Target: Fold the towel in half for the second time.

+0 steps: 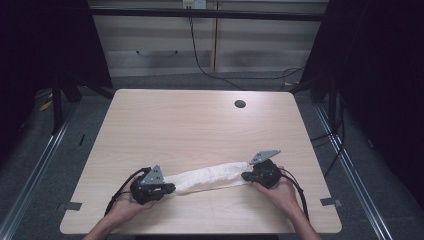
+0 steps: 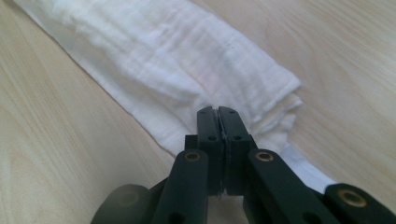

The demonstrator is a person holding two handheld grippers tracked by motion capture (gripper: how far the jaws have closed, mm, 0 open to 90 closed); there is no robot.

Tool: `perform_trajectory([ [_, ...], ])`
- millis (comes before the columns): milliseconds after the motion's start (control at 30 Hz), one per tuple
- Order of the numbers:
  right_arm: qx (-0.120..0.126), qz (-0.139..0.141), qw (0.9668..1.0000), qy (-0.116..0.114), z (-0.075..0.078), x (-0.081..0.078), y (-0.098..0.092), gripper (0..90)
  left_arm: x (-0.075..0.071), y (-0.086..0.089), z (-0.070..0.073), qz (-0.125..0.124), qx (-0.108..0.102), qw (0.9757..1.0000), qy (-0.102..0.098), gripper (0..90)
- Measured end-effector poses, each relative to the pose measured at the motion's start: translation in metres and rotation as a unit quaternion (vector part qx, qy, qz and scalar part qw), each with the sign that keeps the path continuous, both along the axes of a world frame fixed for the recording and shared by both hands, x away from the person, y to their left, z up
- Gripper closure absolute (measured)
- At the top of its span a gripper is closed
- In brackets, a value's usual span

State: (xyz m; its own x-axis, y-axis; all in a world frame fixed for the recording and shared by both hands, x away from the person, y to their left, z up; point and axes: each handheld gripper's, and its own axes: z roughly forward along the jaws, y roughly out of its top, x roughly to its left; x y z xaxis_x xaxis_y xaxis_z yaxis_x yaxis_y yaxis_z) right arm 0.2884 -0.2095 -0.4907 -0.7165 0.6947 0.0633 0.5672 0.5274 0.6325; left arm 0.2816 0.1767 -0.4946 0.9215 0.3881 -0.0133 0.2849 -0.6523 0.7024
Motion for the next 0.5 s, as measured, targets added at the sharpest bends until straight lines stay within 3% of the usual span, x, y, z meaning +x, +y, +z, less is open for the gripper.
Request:
perform_trajectory([
  [167,-0.015,-0.013,0.9997,-0.013,0.001,-0.006,-0.004,88.8,0.0,-0.001,-0.001,0.008,-0.003,1.0,-0.005,85.3],
  [333,-0.001,-0.023,0.9993,-0.029,0.006,-0.018,-0.012,88.7,0.002,0.001,-0.002,0.019,-0.007,0.9998,0.0,85.3],
  [500,0.012,-0.025,0.9994,-0.023,0.003,-0.03,-0.016,88.5,0.004,0.002,-0.003,0.024,-0.013,0.9996,0.001,85.3],
])
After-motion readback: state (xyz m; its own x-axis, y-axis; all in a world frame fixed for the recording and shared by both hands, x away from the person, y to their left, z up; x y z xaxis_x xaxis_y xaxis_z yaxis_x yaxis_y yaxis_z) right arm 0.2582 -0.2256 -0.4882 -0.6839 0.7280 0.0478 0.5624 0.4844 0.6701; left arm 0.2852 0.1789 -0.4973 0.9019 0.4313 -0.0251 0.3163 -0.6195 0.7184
